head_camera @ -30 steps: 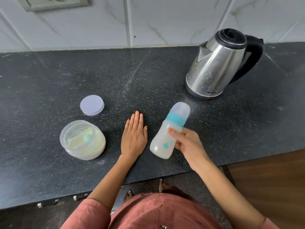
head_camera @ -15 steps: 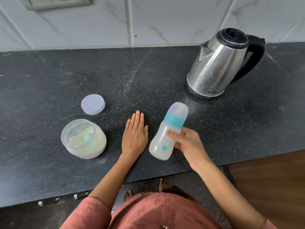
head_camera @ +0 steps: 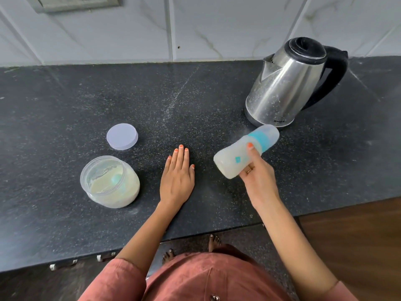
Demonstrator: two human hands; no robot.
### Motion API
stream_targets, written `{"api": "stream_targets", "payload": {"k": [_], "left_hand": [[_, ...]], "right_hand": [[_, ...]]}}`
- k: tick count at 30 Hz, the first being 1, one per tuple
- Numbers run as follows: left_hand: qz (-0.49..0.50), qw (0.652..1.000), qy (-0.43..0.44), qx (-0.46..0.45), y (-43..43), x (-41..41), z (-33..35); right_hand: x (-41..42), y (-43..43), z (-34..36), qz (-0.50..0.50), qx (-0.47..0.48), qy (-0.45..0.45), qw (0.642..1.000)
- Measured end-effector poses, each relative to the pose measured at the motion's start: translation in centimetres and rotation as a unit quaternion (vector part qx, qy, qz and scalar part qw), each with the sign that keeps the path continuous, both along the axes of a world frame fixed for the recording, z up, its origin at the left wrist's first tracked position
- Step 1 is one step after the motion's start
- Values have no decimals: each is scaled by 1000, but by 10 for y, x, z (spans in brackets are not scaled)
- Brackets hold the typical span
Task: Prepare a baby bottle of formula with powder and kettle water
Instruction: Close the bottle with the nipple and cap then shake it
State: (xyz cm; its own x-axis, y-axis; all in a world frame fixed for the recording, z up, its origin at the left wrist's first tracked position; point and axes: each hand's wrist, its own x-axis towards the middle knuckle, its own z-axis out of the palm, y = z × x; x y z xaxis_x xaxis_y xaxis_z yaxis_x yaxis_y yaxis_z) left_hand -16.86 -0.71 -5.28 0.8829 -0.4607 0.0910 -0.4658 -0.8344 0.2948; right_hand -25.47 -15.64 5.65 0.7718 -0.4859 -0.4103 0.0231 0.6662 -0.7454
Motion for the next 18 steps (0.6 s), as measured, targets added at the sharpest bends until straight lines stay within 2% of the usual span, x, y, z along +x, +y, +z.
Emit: {"api": "stream_targets", "payload": {"k": [2,5,6,7,10,12,14,16,18], "left_hand": [[1,1000,-1,3,2,-2,-1],[0,1000,-3,6,0,1,0],[-1,1000,-3,8,-1,2,0],[-1,1000,-3,9,-1,3,1],[-2,1000,-3,8,-2,2,1],[1,1000,-3,7,0,0,0],[2,1000,-2,10,1,-1,-1],[2,1000,-1,9,1,0,0],[-1,1000,0,6,-1,2,1]], "right_hand": [[-3,5,-2,26,-20,14,999],[-17,16,-6,167,-128,69,975],[-19,15,-6,182,-146,74,970],[-18,12,-5,167,-138,64,974],[-5,0,0,38,-25,15,999],[-1,0,-2,19,-13,3,1000],[-8,8,-3,105,-74,27,991],[-16,15,-5,212,-156,63,963],[-17,13,-4,220,-174,59,958]]}}
